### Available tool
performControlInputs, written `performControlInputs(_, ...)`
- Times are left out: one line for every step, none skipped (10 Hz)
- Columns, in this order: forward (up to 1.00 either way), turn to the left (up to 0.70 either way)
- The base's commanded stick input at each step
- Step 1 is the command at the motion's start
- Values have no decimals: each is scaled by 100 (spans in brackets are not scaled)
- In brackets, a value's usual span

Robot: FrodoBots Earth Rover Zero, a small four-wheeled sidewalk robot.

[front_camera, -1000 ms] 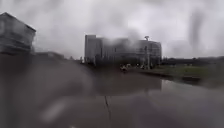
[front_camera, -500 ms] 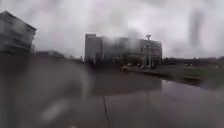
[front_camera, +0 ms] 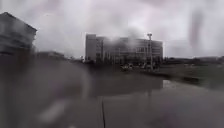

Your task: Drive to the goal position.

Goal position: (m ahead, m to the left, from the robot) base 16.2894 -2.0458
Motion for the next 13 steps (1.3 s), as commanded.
performControlInputs(70,0)
performControlInputs(70,0)
performControlInputs(70,0)
performControlInputs(70,0)
performControlInputs(70,0)
performControlInputs(70,0)
performControlInputs(70,0)
performControlInputs(70,0)
performControlInputs(70,0)
performControlInputs(70,0)
performControlInputs(70,0)
performControlInputs(70,0)
performControlInputs(70,0)
